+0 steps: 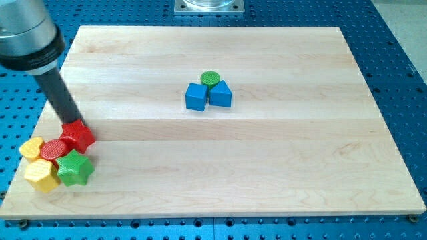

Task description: Move the yellow heart into the yellow hexagon

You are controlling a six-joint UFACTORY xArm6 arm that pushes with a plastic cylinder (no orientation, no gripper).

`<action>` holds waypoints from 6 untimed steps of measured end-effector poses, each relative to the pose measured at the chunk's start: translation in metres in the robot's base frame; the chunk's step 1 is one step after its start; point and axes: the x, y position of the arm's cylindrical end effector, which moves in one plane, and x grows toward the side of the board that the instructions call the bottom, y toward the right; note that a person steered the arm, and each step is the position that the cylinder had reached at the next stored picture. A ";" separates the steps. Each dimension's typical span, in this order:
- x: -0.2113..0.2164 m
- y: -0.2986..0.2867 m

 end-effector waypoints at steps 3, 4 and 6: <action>-0.008 0.099; -0.014 0.030; 0.042 -0.057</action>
